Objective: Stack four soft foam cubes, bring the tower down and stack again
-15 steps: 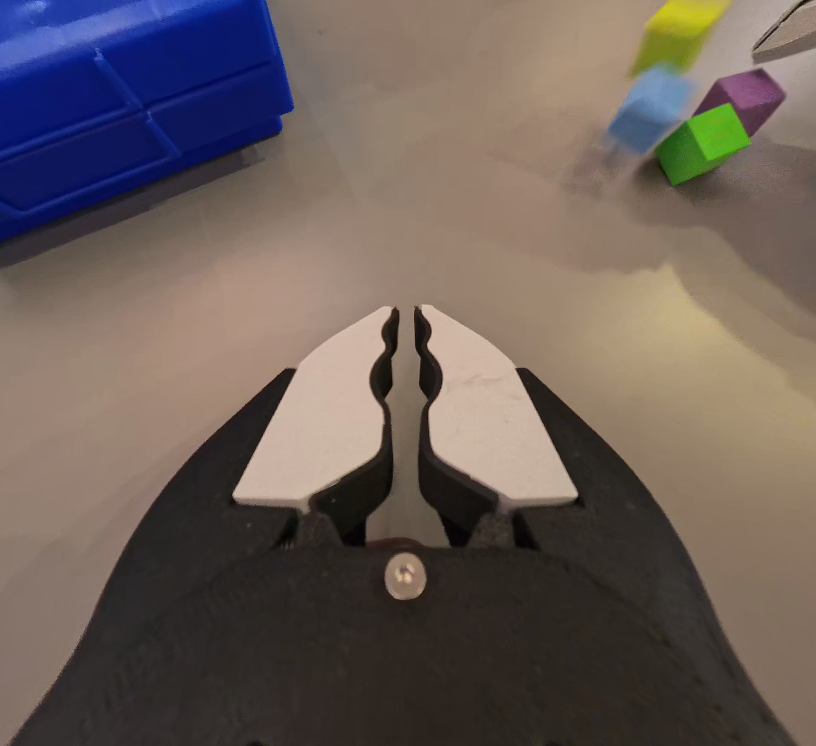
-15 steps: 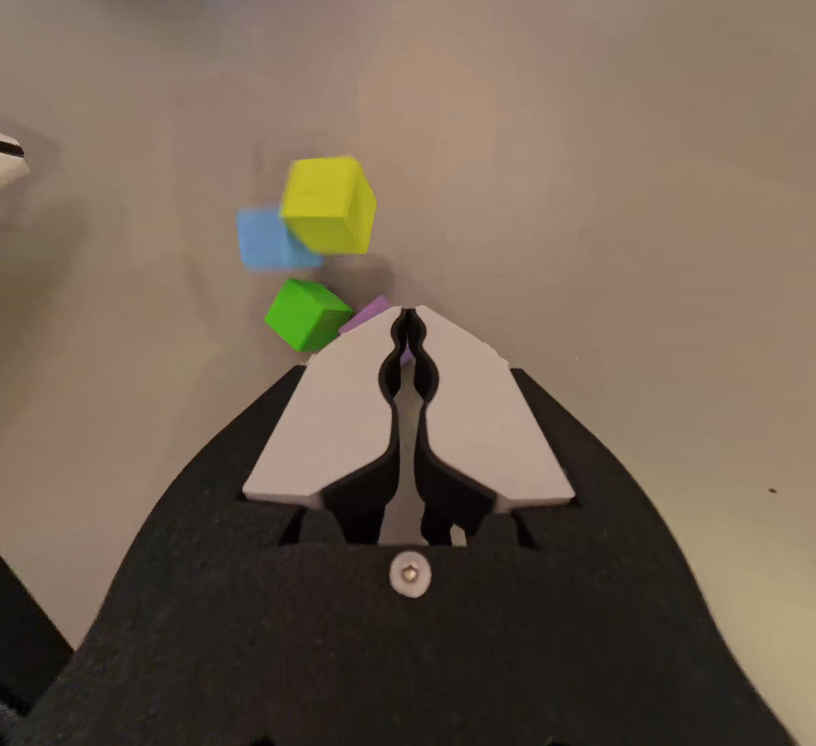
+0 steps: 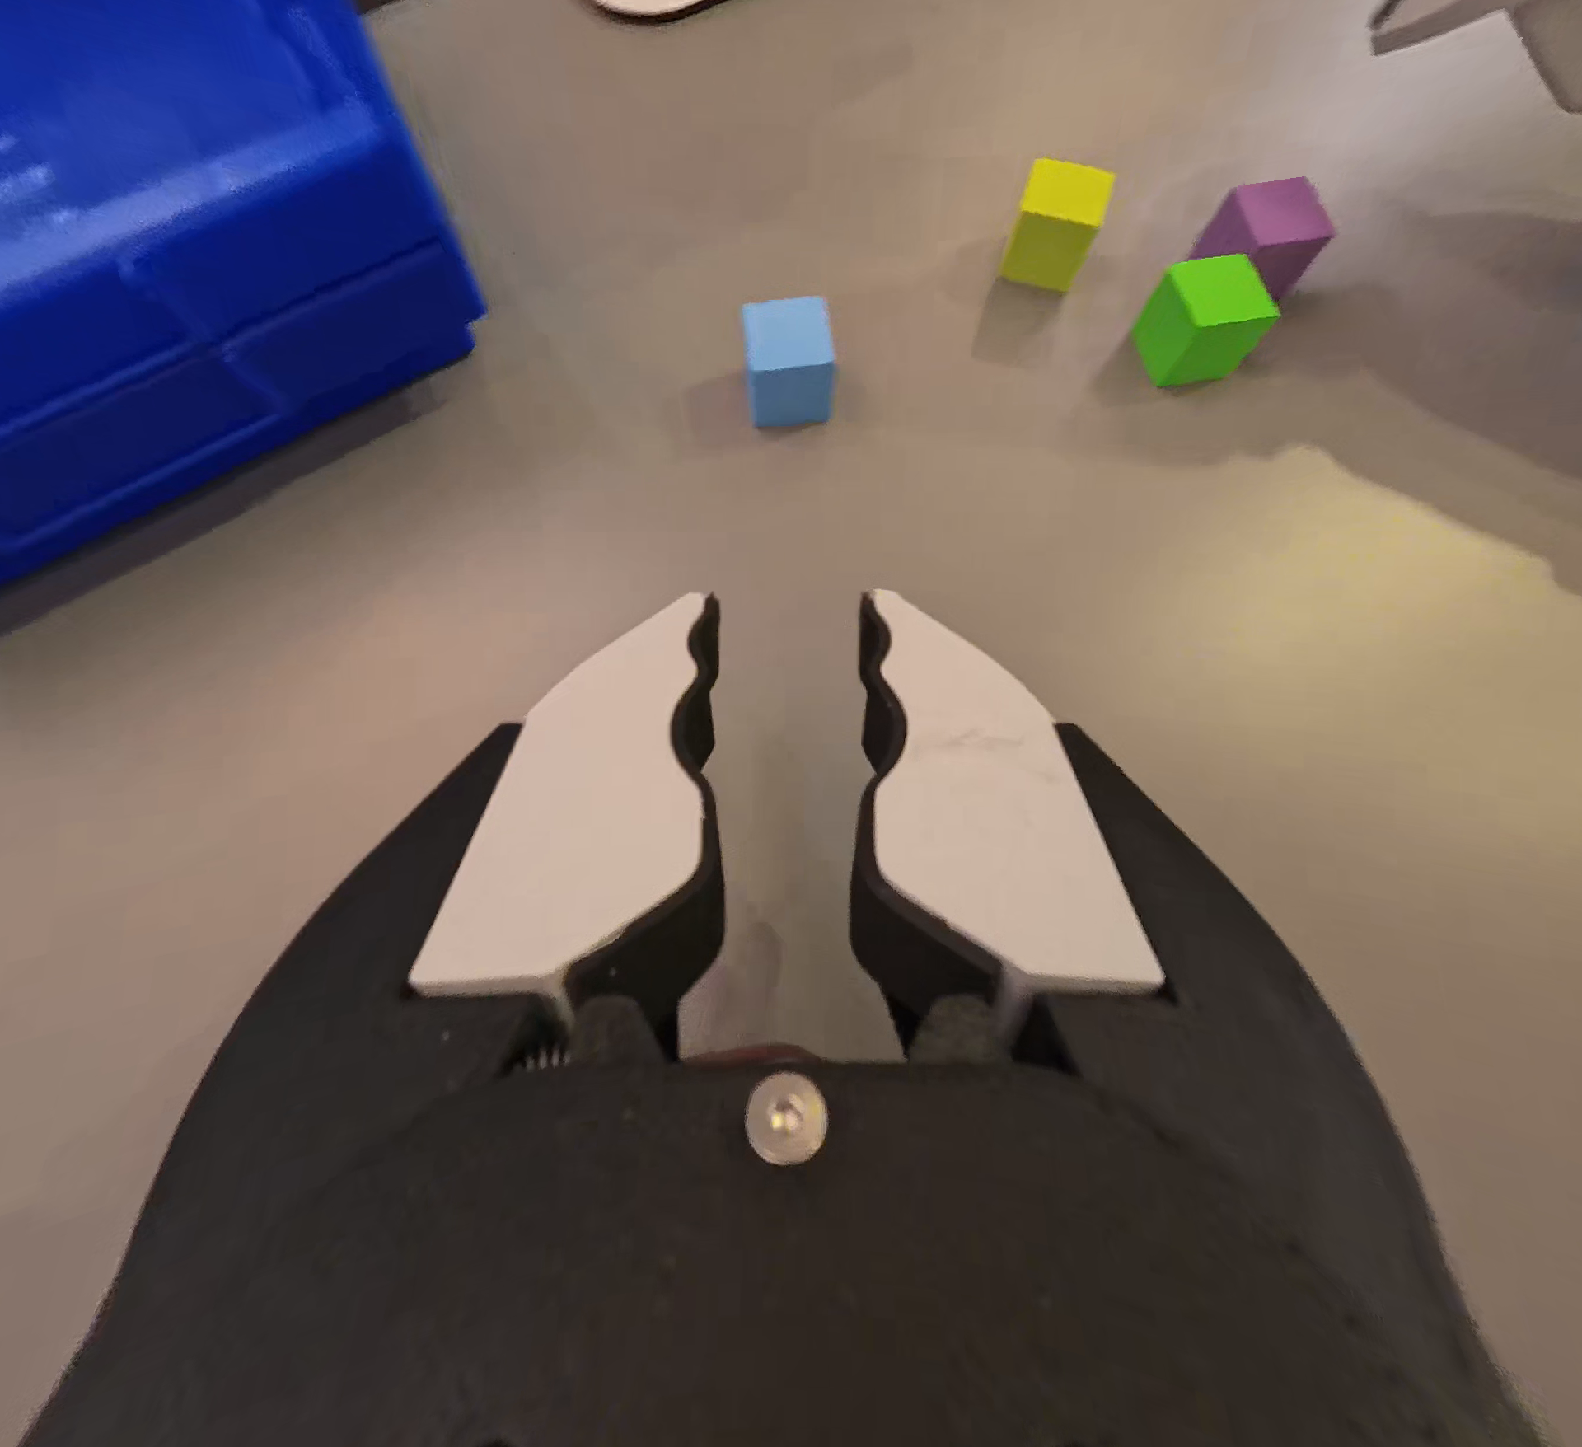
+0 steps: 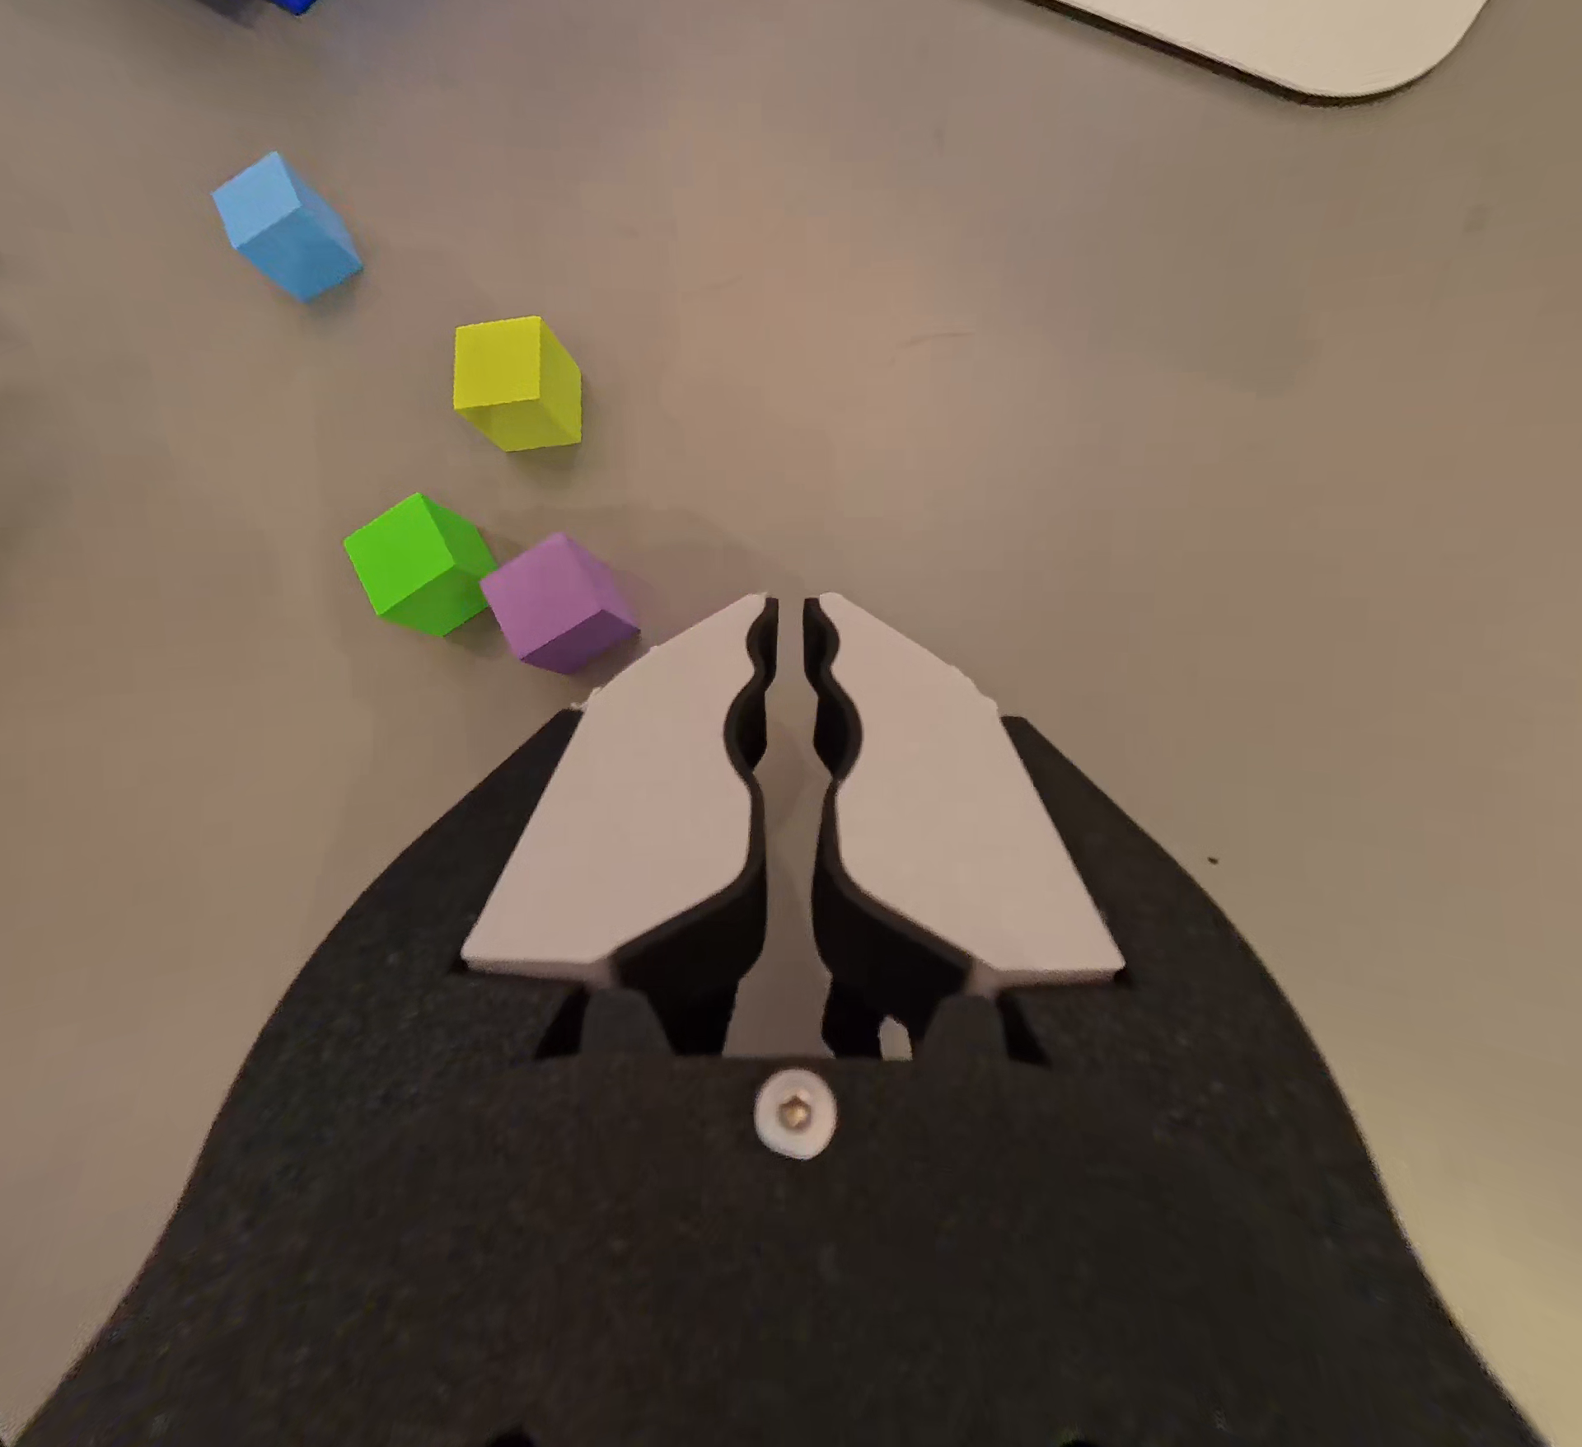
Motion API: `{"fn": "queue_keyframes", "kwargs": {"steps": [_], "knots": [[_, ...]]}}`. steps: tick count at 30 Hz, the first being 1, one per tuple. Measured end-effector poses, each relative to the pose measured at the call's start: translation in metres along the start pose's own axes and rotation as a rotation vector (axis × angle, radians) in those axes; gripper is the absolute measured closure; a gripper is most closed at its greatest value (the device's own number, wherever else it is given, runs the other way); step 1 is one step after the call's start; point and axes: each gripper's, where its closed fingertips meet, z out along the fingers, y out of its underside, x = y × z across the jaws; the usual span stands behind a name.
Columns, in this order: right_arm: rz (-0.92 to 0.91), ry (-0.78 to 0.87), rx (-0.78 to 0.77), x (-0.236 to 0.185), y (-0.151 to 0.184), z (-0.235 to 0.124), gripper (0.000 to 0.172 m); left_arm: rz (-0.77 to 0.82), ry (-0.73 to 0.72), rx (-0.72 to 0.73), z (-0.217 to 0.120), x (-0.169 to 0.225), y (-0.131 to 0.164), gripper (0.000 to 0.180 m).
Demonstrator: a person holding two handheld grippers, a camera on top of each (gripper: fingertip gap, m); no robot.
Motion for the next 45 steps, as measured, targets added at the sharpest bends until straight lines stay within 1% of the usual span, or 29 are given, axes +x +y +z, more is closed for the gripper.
{"fn": "queue_keyframes", "kwargs": {"steps": [3,8,10,13,16,18,20,22,23,26,28,29,31,34,36,39,40,41,43,45], "knots": [[-0.034,0.008,-0.006,0.001,0.002,0.001,0.165,0.100,0.067,0.009,0.008,0.034,-0.013,0.142],[-0.117,-0.075,0.015,-0.009,0.001,0.000,0.161,0.279,0.131,-0.044,0.033,0.087,-0.025,0.129],[-0.150,-0.096,0.009,-0.012,0.004,0.003,0.154,0.286,0.127,-0.074,0.045,0.099,-0.028,0.123],[-0.151,-0.088,-0.011,-0.007,0.009,0.007,0.151,0.225,0.134,-0.095,0.061,0.115,-0.035,0.121],[-0.146,-0.118,0.008,-0.010,0.007,0.007,0.150,0.191,0.095,-0.150,0.078,0.120,-0.033,0.121],[-0.174,-0.160,0.016,-0.018,0.005,0.007,0.149,0.175,0.089,-0.155,0.088,0.124,-0.034,0.120],[-0.235,-0.184,0.026,-0.026,0.004,0.007,0.145,0.156,0.096,-0.156,0.095,0.128,-0.035,0.120],[-0.308,-0.242,0.028,-0.041,0.006,0.007,0.136,0.154,0.082,-0.164,0.100,0.128,-0.035,0.121],[-0.343,-0.255,0.024,-0.047,0.007,0.009,0.134,0.147,0.079,-0.166,0.102,0.128,-0.035,0.121],[-0.437,-0.239,-0.009,-0.057,0.012,0.018,0.132,0.122,0.072,-0.162,0.105,0.127,-0.035,0.123],[-0.461,-0.237,-0.043,-0.061,0.016,0.025,0.131,0.113,0.076,-0.166,0.107,0.128,-0.034,0.125],[-0.468,-0.234,-0.053,-0.063,0.016,0.029,0.132,0.117,0.071,-0.167,0.108,0.127,-0.033,0.128],[-0.489,-0.203,-0.075,-0.061,0.018,0.034,0.144,0.125,0.058,-0.172,0.110,0.126,-0.032,0.133],[-0.543,-0.225,-0.075,-0.062,0.019,0.030,0.144,0.130,0.062,-0.168,0.112,0.126,-0.034,0.145],[-0.600,-0.281,-0.074,-0.066,0.024,0.024,0.144,0.145,0.066,-0.164,0.111,0.124,-0.035,0.151],[-0.708,-0.397,-0.115,-0.072,0.043,0.014,0.144,0.175,0.100,-0.162,0.106,0.123,-0.035,0.152],[-0.736,-0.424,-0.108,-0.075,0.046,0.011,0.144,0.187,0.106,-0.168,0.105,0.121,-0.034,0.152],[-0.751,-0.450,-0.115,-0.077,0.050,0.008,0.144,0.204,0.138,-0.157,0.103,0.123,-0.035,0.152],[-0.776,-0.440,-0.118,-0.078,0.050,0.007,0.143,0.232,0.160,-0.148,0.101,0.123,-0.036,0.153],[-0.753,-0.470,-0.118,-0.083,0.048,0.005,0.119,0.292,0.203,-0.134,0.099,0.128,-0.037,0.153]]}}
